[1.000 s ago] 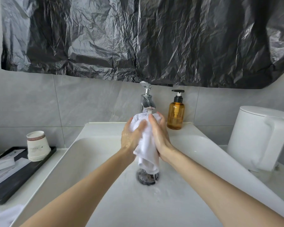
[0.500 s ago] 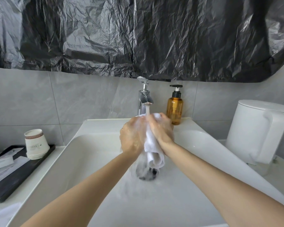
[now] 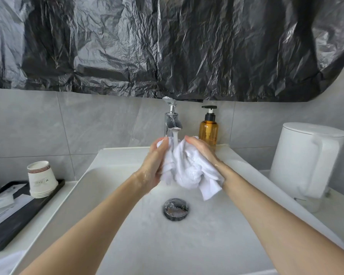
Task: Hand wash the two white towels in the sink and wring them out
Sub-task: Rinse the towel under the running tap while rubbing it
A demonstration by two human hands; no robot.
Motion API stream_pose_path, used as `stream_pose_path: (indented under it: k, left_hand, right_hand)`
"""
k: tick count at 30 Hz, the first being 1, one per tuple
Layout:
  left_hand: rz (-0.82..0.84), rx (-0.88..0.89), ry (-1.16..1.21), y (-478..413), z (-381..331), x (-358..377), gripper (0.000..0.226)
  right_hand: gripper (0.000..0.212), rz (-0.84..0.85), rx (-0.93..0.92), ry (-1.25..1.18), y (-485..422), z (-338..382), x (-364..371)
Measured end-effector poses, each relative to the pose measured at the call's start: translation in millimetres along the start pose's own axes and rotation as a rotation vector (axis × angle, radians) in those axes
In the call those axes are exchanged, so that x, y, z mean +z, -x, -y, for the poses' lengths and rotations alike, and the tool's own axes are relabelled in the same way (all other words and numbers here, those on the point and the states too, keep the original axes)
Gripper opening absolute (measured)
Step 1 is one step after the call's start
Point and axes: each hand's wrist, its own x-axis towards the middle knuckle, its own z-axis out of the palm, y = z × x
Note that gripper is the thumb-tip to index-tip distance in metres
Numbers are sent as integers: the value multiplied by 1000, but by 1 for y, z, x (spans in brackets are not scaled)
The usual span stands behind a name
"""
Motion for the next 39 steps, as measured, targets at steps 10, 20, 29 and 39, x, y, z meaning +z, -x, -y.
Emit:
stream_pose_path:
  k: [10, 20, 29, 39]
  left_hand:
    - [-237, 184, -2, 6, 6, 13, 41]
    - [-423, 361, -378, 3, 17, 14, 25]
    - [-56, -39, -312, 9, 8, 10, 73]
    - [-504, 84, 20, -2, 1, 0, 63]
  right_hand:
    - [34, -157, -148, -24, 11, -8, 32]
    - [37, -358, -132, 459, 13, -11, 38]
    - [47, -359, -55, 273, 1, -1, 17]
    - [40, -66, -75, 108, 18, 9, 25]
